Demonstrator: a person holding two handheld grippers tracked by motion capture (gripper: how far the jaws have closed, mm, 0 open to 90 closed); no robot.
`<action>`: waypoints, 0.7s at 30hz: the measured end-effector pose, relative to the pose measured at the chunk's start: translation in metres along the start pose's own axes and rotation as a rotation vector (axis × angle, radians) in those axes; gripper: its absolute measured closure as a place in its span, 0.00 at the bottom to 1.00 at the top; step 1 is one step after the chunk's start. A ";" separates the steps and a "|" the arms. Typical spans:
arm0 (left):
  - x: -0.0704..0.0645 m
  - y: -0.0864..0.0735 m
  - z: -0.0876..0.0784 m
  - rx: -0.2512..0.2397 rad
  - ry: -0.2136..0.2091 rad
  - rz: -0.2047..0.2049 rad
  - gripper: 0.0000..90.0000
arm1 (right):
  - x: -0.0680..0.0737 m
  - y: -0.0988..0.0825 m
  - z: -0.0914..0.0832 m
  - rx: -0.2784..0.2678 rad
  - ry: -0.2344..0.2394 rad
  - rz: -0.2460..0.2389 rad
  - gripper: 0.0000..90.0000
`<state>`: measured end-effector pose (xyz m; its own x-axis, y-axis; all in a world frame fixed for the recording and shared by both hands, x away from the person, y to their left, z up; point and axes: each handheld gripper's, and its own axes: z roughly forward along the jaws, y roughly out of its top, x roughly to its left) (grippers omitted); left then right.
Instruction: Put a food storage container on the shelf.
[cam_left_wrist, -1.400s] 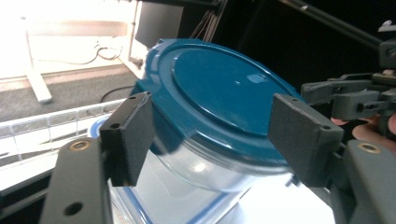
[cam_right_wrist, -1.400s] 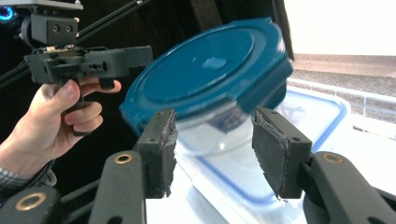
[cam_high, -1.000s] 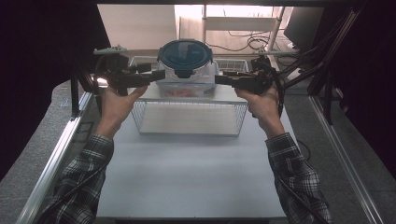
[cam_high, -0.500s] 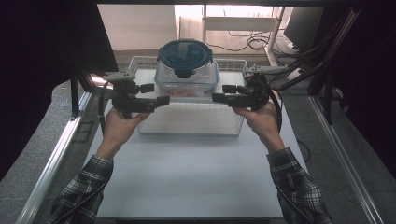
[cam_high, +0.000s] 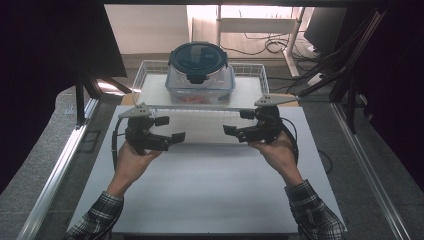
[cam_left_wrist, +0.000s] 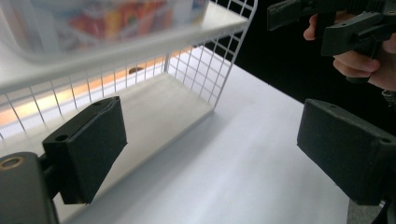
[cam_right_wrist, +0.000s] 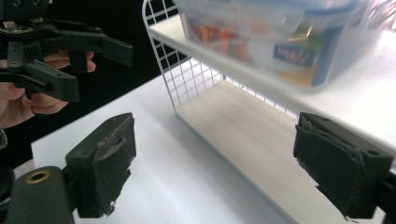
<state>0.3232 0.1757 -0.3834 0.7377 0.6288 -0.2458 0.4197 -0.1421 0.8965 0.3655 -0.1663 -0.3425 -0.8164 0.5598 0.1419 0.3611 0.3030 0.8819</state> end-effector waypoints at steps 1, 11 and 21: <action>-0.001 -0.004 0.000 0.001 -0.001 -0.001 0.08 | 0.002 -0.004 0.001 0.004 -0.002 -0.004 0.12; -0.016 -0.044 0.000 0.042 0.007 0.022 0.06 | 0.022 -0.049 0.008 0.046 -0.025 -0.044 0.04; -0.022 -0.096 0.008 0.077 0.035 0.023 0.04 | 0.030 -0.090 0.012 0.089 -0.037 -0.053 0.00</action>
<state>0.2712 0.1690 -0.4667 0.7295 0.6506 -0.2112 0.4434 -0.2146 0.8703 0.3132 -0.1677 -0.4232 -0.8190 0.5685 0.0782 0.3577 0.3992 0.8442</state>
